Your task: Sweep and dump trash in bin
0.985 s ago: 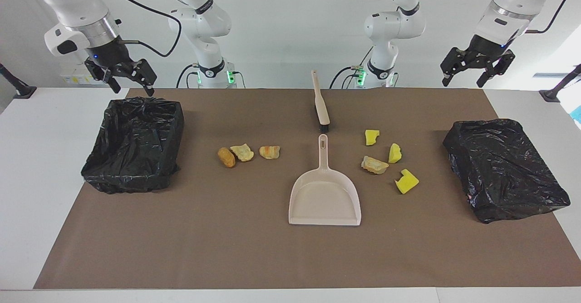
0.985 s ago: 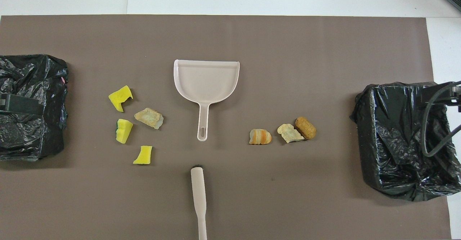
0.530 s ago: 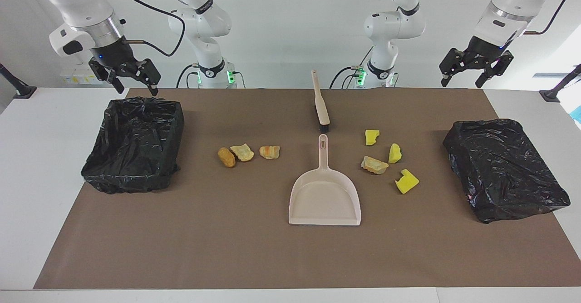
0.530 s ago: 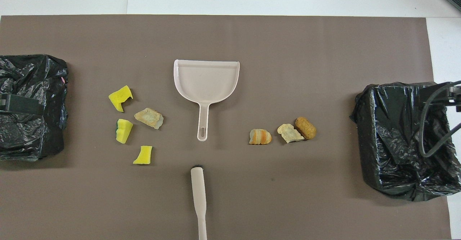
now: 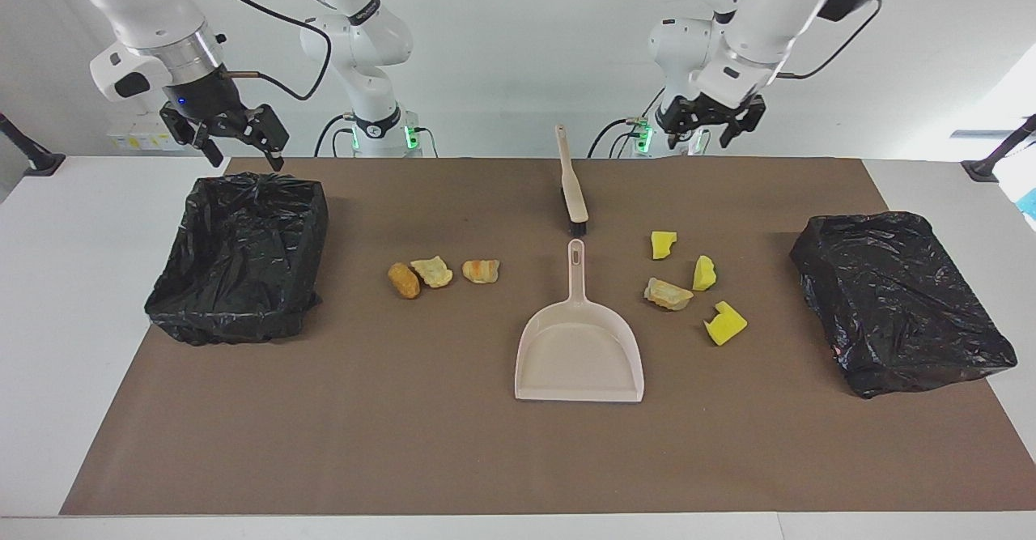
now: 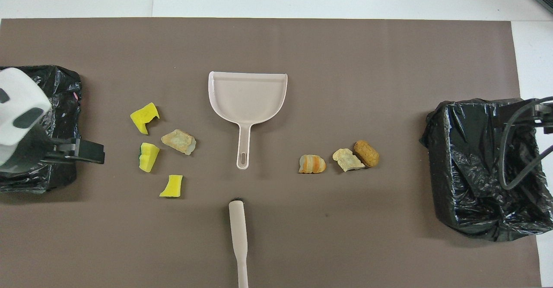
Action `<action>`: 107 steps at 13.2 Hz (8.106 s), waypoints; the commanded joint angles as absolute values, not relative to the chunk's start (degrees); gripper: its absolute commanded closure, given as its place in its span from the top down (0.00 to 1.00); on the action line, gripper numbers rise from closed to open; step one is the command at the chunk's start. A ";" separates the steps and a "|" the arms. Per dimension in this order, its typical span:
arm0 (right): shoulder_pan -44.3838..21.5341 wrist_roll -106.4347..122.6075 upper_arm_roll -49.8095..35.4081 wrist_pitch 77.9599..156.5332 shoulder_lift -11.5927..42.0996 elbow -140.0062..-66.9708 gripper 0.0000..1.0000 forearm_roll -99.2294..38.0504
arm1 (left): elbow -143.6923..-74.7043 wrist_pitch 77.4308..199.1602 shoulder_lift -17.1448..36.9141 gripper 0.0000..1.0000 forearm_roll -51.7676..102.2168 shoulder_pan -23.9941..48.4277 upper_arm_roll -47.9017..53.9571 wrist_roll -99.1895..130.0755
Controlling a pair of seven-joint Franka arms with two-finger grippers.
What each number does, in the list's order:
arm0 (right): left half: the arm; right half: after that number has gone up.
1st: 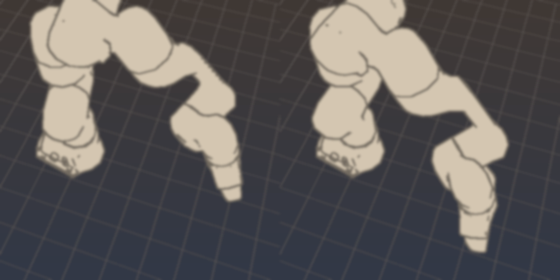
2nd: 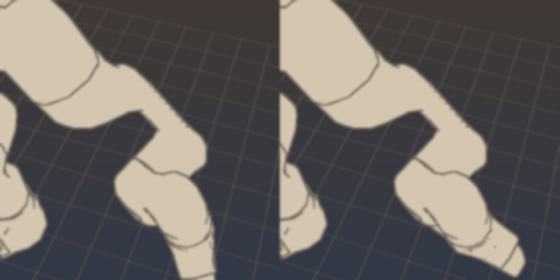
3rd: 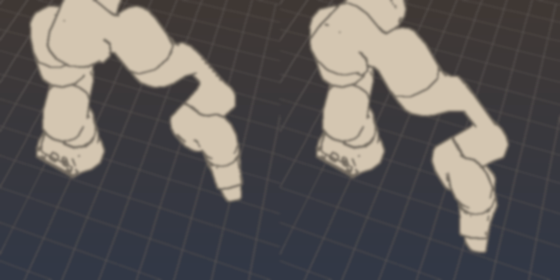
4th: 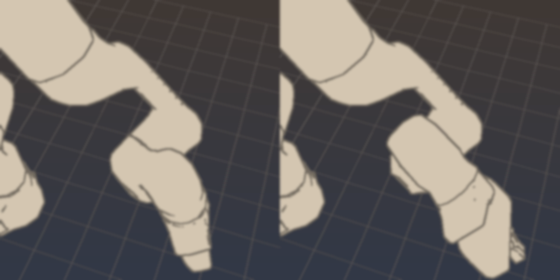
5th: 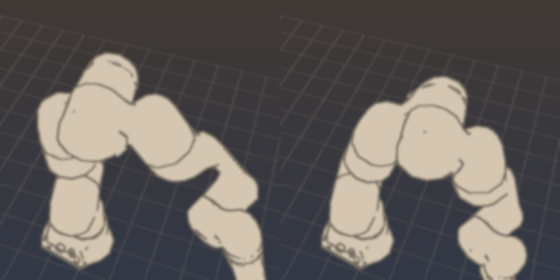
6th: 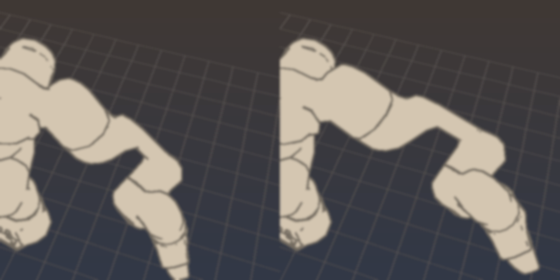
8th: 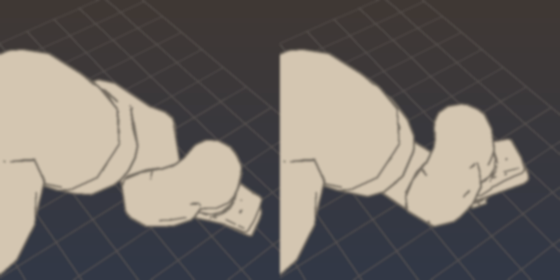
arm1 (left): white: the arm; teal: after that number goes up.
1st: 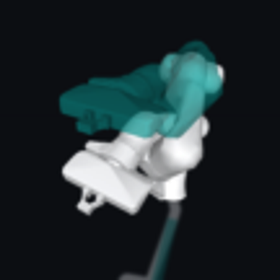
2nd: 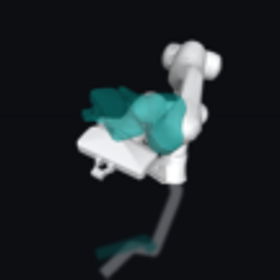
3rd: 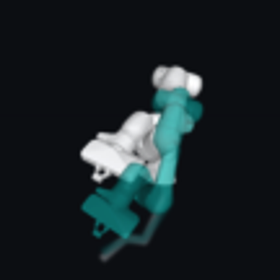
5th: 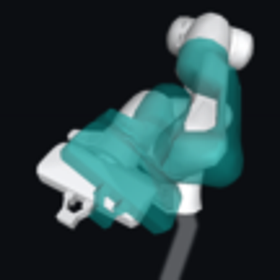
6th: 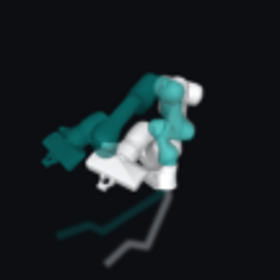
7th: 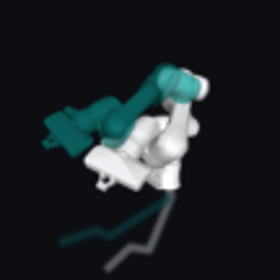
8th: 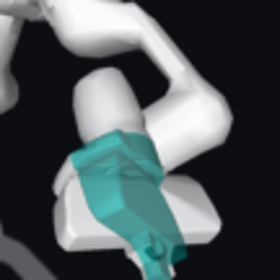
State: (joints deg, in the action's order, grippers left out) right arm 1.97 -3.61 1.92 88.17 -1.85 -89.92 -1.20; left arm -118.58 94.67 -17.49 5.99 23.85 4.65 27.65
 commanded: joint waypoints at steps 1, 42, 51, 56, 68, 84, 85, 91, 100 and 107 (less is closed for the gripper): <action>2.29 -3.96 1.76 87.63 -2.99 -90.79 1.00 -2.55 | -128.82 101.50 -21.18 1.00 7.90 31.09 3.43 34.07; -31.27 -44.80 0.53 112.13 20.03 -87.98 1.00 0.17 | -104.86 91.58 2.19 0.00 0.28 2.99 1.58 -3.48; -41.30 -52.65 0.44 120.49 28.29 -87.36 1.00 6.85 | -101.07 96.42 10.46 0.00 -2.02 -0.26 1.58 -8.43; -42.63 -50.19 0.44 123.49 30.85 -87.63 0.96 9.40 | -102.21 98.34 10.63 0.00 -2.29 0.79 1.67 -8.61; -42.72 -30.72 0.09 121.12 24.45 -92.79 0.00 8.62 | -104.94 111.44 12.04 0.00 -1.76 0.43 1.58 -5.03; -30.59 47.08 0.09 118.99 17.66 -100.80 0.00 2.11 | -114.43 101.17 9.23 0.00 -2.12 8.43 2.29 3.68; -30.59 49.55 0.09 120.05 17.75 -101.33 0.00 2.20 | -115.04 100.81 8.97 0.00 -0.80 9.13 2.29 5.61; -32.08 51.94 0.09 124.18 20.38 -100.90 0.00 2.28 | -116.81 102.13 7.65 0.00 10.00 16.95 2.29 14.93; -33.93 52.03 0.09 127.71 22.85 -100.55 0.00 3.25 | -108.10 91.42 3.18 0.00 13.80 11.35 1.50 20.63; -34.01 61.51 0.09 128.40 20.92 -104.31 0.00 6.67 | -126.78 89.00 -9.72 0.00 13.01 9.23 1.58 39.00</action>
